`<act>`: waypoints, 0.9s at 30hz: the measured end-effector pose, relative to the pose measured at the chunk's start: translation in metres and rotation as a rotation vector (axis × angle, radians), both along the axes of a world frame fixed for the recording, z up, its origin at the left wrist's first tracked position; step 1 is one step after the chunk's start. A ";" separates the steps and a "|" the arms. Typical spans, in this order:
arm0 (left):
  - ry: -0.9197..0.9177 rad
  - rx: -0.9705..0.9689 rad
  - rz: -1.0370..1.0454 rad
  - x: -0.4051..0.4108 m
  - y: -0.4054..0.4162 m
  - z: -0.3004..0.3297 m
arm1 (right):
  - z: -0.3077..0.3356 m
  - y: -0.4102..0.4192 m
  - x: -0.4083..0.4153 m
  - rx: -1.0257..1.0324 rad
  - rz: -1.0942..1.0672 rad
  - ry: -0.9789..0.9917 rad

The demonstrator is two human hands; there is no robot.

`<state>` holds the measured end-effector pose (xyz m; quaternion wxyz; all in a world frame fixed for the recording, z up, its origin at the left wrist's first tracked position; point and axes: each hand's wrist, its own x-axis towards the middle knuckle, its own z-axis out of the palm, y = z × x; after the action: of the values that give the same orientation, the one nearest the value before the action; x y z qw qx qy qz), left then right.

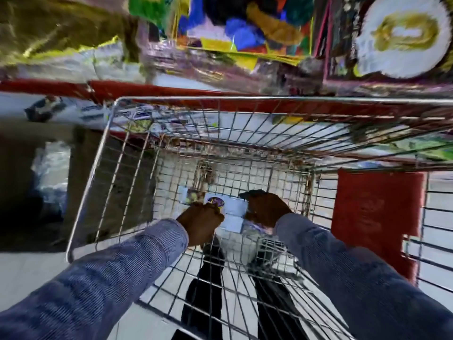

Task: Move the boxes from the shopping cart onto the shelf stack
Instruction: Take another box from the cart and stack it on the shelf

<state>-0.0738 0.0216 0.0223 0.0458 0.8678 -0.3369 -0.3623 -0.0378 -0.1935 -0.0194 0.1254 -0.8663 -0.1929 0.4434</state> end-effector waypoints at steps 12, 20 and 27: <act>-0.119 0.153 -0.125 -0.002 -0.014 -0.024 | -0.006 0.007 0.015 -0.075 0.101 -0.188; -0.069 0.222 -0.022 0.004 -0.031 -0.012 | 0.017 0.006 0.019 -0.005 -0.016 -0.238; -0.121 -0.088 0.250 0.017 -0.002 0.078 | 0.147 -0.010 0.044 0.116 -0.008 -0.464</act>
<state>-0.0569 0.0194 0.1000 0.1080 0.9204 -0.2440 -0.2859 0.0065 -0.2035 0.1273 0.1289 -0.9371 -0.2382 0.2200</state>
